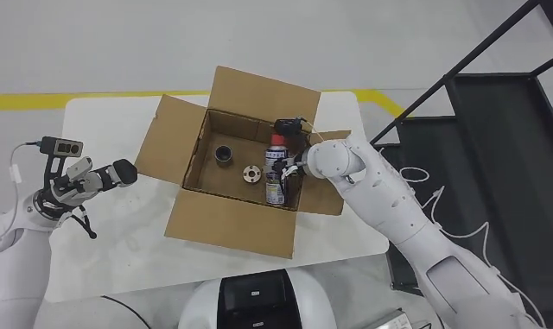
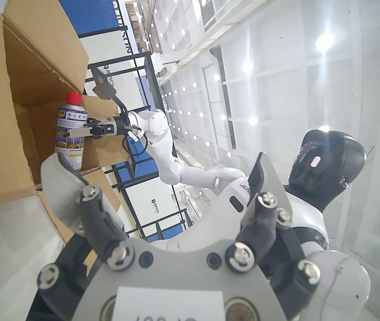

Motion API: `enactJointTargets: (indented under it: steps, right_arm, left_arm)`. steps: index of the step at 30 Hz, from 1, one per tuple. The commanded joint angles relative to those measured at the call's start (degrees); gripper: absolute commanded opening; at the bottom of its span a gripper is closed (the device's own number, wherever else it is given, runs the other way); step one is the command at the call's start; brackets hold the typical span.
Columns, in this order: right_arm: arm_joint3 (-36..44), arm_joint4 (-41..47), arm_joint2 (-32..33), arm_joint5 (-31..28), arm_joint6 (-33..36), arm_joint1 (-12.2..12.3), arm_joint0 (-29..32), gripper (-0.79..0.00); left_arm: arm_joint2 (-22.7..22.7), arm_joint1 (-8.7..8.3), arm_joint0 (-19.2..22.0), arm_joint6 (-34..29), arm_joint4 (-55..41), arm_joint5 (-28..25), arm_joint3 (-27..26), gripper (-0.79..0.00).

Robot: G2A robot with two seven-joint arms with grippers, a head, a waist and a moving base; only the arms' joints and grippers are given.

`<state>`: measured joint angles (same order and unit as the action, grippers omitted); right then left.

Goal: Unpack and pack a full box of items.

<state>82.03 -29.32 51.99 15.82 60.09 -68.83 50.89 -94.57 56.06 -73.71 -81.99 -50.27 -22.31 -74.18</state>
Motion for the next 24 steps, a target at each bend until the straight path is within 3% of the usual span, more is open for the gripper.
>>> enactJointTargets:
  steps: [1, 2, 3, 14, 19, 24]
  right_arm:
    - [-1.27, -0.13, -1.01, -0.37, -0.19, -0.34, -0.74, -0.456]
    - [-1.91, -0.27, -1.51, -0.57, -0.48, -0.53, -1.12, -0.172]
    - [-2.64, -0.45, -2.03, -0.60, -0.64, -0.72, -1.50, 0.000]
    - [-4.19, 0.79, -2.43, -2.13, -4.00, -1.69, -2.96, 0.000]
    - [3.30, 5.13, 2.48, -6.44, -5.53, -0.63, 0.87, 0.000]
    - [13.66, 14.41, 10.68, -15.83, -3.11, 1.21, 7.76, 0.000]
  left_arm:
    - [0.00, 0.00, 0.00, 0.00, 0.00, 0.00, 0.00, 0.000]
    - [0.00, 0.00, 0.00, 0.00, 0.00, 0.00, 0.00, 0.000]
    - [0.00, 0.00, 0.00, 0.00, 0.00, 0.00, 0.00, 0.000]
    - [0.00, 0.00, 0.00, 0.00, 0.00, 0.00, 0.00, 0.000]
    - [0.00, 0.00, 0.00, 0.00, 0.00, 0.00, 0.00, 0.000]
    - [0.46, 0.05, -0.46, 2.69, 2.08, 0.36, -2.23, 0.000]
